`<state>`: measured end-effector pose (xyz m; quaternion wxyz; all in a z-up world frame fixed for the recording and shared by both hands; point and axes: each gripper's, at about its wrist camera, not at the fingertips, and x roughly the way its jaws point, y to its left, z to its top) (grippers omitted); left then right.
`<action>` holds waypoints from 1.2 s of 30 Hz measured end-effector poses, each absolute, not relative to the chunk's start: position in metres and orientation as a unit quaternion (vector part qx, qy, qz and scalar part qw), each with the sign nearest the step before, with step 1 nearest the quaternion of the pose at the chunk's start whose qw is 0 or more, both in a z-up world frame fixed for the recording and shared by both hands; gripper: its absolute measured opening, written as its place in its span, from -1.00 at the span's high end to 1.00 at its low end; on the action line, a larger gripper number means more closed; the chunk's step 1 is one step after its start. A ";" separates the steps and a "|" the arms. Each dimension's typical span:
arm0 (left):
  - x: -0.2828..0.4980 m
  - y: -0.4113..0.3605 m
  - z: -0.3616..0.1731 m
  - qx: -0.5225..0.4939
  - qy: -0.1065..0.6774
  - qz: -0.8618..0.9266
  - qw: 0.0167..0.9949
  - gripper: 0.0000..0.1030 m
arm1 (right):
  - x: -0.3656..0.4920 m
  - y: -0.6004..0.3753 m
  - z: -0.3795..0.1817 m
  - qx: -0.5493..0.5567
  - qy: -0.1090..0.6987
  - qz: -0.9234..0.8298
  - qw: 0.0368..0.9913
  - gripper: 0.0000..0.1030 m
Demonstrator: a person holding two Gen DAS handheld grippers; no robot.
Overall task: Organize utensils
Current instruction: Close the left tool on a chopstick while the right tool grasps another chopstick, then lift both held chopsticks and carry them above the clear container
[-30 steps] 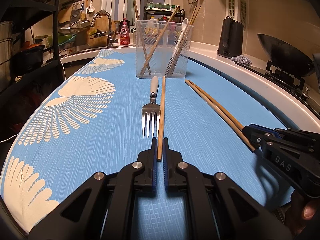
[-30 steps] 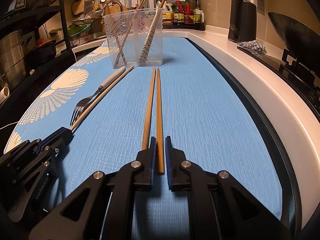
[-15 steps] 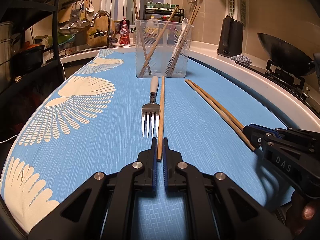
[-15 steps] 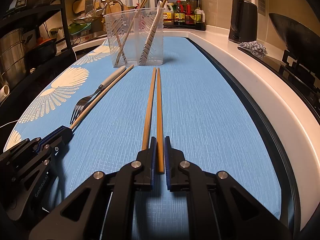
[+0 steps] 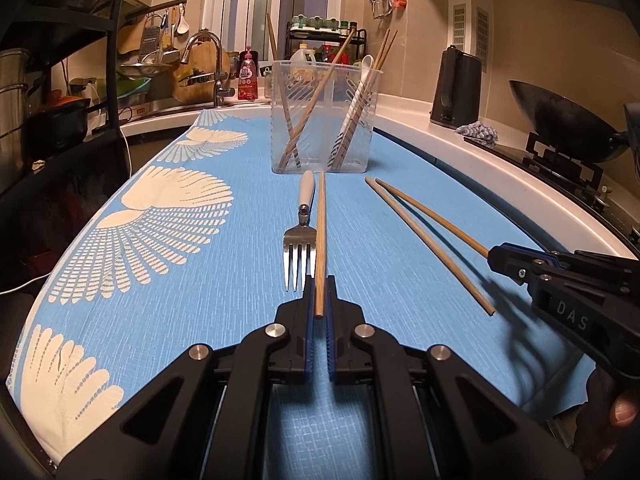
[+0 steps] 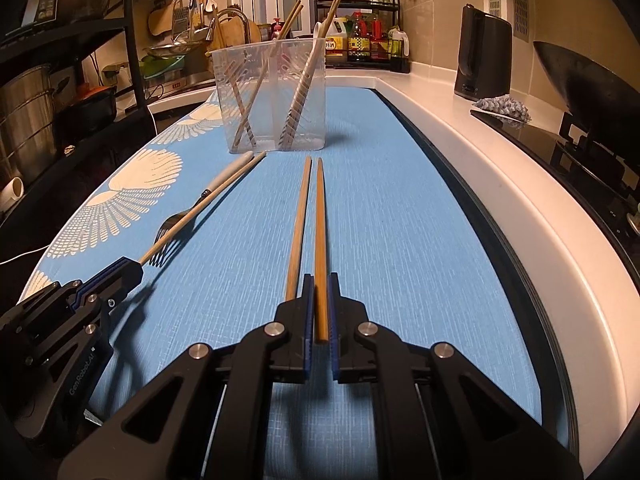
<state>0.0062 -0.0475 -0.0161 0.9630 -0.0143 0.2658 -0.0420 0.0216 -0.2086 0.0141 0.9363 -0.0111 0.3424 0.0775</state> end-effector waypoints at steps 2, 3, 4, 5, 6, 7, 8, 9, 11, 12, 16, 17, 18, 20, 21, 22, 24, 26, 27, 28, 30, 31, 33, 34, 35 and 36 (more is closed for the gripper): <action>0.005 -0.047 -0.015 -0.014 0.264 -0.043 0.964 0.91 | 0.021 -0.209 0.016 -0.012 0.341 0.078 0.937 0.88; 0.005 -0.047 -0.014 -0.014 0.263 -0.043 0.964 0.91 | 0.021 -0.209 0.016 -0.013 0.341 0.078 0.937 0.88; 0.005 -0.047 -0.014 -0.015 0.263 -0.043 0.964 0.91 | 0.020 -0.209 0.017 -0.013 0.340 0.078 0.937 0.88; 0.005 -0.046 -0.014 -0.016 0.264 -0.043 0.963 0.91 | 0.021 -0.209 0.017 -0.013 0.340 0.078 0.937 0.87; 0.005 -0.045 -0.014 -0.017 0.264 -0.043 0.963 0.91 | 0.019 -0.209 0.017 -0.013 0.339 0.078 0.937 0.87; 0.004 -0.045 -0.014 -0.017 0.264 -0.043 0.964 0.91 | 0.019 -0.209 0.018 -0.014 0.338 0.078 0.938 0.87; 0.004 -0.045 -0.013 -0.017 0.264 -0.043 0.963 0.91 | 0.019 -0.209 0.018 -0.014 0.338 0.078 0.938 0.87; 0.004 -0.045 -0.013 -0.017 0.264 -0.044 0.963 0.91 | 0.019 -0.209 0.017 -0.013 0.339 0.078 0.937 0.87; 0.004 -0.046 -0.013 -0.017 0.264 -0.044 0.964 0.91 | 0.018 -0.209 0.018 -0.013 0.339 0.078 0.937 0.87; 0.004 -0.046 -0.013 -0.017 0.263 -0.044 0.964 0.91 | 0.018 -0.209 0.019 -0.014 0.339 0.078 0.937 0.88; 0.004 -0.046 -0.009 -0.017 0.259 -0.045 0.965 0.91 | 0.017 -0.208 0.023 -0.016 0.335 0.079 0.939 0.87; 0.003 -0.046 -0.008 -0.017 0.258 -0.045 0.965 0.91 | 0.017 -0.208 0.025 -0.016 0.334 0.079 0.939 0.87; 0.003 -0.045 -0.006 -0.017 0.255 -0.045 0.966 0.91 | 0.016 -0.209 0.028 -0.015 0.332 0.079 0.940 0.87; 0.001 -0.045 -0.002 -0.016 0.249 -0.046 0.967 0.91 | 0.015 -0.211 0.034 -0.014 0.326 0.078 0.942 0.87; 0.000 -0.045 0.001 -0.013 0.244 -0.046 0.969 0.91 | 0.015 -0.211 0.037 -0.014 0.323 0.078 0.943 0.87; -0.001 -0.046 0.004 -0.010 0.239 -0.046 0.970 0.91 | 0.014 -0.212 0.040 -0.014 0.319 0.078 0.944 0.87; -0.004 -0.047 0.011 -0.004 0.226 -0.047 0.973 0.91 | 0.013 -0.213 0.047 -0.016 0.312 0.078 0.947 0.87; -0.005 -0.047 0.018 -0.001 0.217 -0.048 0.975 0.91 | 0.013 -0.214 0.055 -0.017 0.305 0.079 0.949 0.87; -0.005 -0.047 0.021 -0.001 0.213 -0.049 0.976 0.91 | 0.013 -0.214 0.059 -0.018 0.301 0.080 0.950 0.87; -0.005 -0.047 0.024 -0.001 0.211 -0.049 0.976 0.91 | 0.012 -0.215 0.063 -0.018 0.297 0.080 0.951 0.87; -0.004 -0.044 0.030 -0.006 0.208 -0.049 0.977 0.91 | 0.013 -0.216 0.070 -0.020 0.292 0.079 0.953 0.88; -0.004 -0.043 0.032 -0.007 0.207 -0.049 0.977 0.91 | 0.013 -0.217 0.073 -0.020 0.290 0.079 0.954 0.87; -0.003 -0.042 0.037 -0.006 0.202 -0.049 0.978 0.91 | 0.012 -0.218 0.079 -0.021 0.284 0.079 0.955 0.87; -0.003 -0.042 0.040 -0.004 0.199 -0.049 0.979 0.91 | 0.013 -0.219 0.081 -0.021 0.282 0.078 0.956 0.87; -0.002 -0.041 0.043 -0.003 0.197 -0.049 0.979 0.91 | 0.013 -0.219 0.084 -0.021 0.280 0.078 0.956 0.87; -0.001 -0.041 0.047 -0.001 0.193 -0.049 0.980 0.91 | 0.014 -0.220 0.087 -0.021 0.279 0.079 0.957 0.87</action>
